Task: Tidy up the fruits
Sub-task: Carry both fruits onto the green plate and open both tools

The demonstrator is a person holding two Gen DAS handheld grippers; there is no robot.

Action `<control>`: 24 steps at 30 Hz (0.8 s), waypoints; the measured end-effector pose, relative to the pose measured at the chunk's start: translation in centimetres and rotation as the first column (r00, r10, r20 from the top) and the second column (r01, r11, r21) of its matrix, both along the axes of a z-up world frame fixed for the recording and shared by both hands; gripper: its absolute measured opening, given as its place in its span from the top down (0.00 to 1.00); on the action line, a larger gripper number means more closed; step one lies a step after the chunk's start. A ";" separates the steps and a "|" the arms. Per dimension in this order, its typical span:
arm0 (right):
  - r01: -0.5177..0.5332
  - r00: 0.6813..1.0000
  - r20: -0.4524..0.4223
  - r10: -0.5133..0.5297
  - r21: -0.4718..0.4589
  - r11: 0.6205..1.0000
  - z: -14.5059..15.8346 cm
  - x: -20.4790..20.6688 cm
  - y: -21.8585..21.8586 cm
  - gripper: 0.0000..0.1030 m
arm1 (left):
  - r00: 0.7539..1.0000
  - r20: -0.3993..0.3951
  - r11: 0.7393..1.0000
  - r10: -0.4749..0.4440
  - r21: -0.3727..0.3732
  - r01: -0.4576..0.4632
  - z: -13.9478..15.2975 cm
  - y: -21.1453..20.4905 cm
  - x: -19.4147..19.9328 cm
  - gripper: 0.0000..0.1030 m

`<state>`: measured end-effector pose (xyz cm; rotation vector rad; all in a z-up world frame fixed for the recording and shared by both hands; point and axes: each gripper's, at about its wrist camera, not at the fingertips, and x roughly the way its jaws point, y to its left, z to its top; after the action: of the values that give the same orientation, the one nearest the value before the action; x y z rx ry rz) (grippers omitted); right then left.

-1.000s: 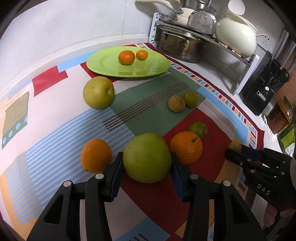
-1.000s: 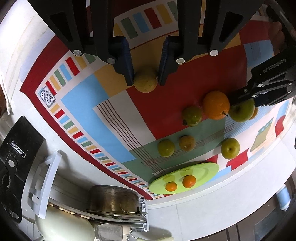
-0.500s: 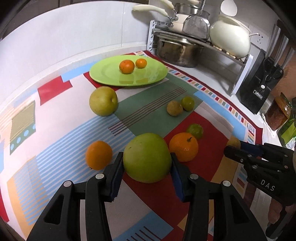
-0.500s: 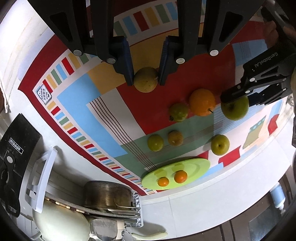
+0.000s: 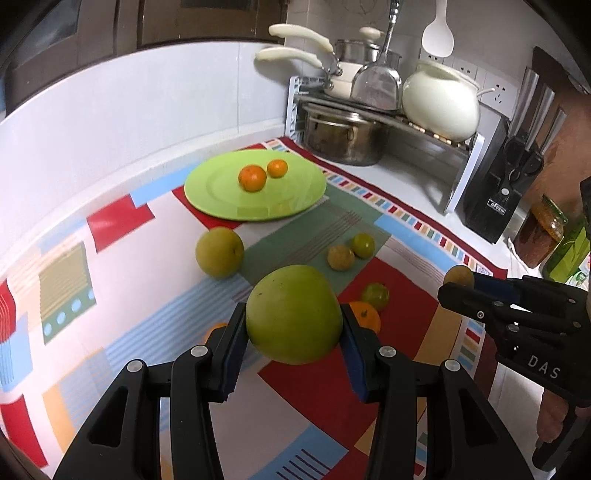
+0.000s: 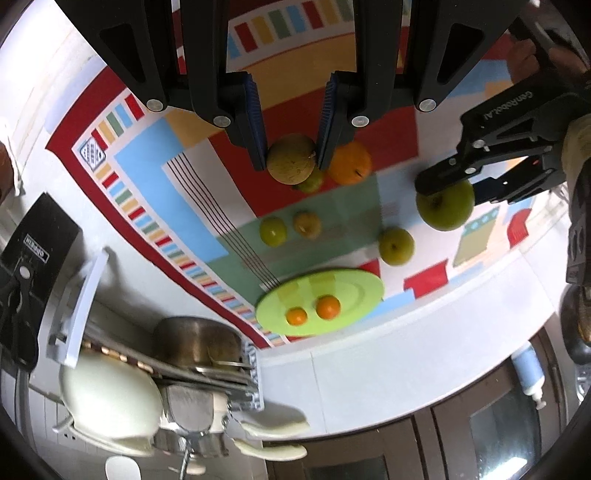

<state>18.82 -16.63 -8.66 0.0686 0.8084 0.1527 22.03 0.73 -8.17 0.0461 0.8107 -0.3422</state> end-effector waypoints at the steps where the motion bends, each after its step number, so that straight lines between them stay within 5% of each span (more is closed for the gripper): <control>1: -0.002 1.000 0.008 0.002 0.005 1.000 0.3 0.0 0.2 0.73 | 1.000 0.004 1.000 -0.007 -0.004 0.007 0.3 0.2 0.1 0.55; 24: 0.073 0.981 0.179 -0.071 -0.003 0.997 6.5 3.2 5.3 0.73 | 0.991 0.110 0.997 -0.075 0.007 0.075 5.9 3.6 5.9 0.55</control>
<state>22.03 -11.33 -2.11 0.0736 0.6264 0.0849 27.91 4.34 -2.27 0.0979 0.7013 -0.4063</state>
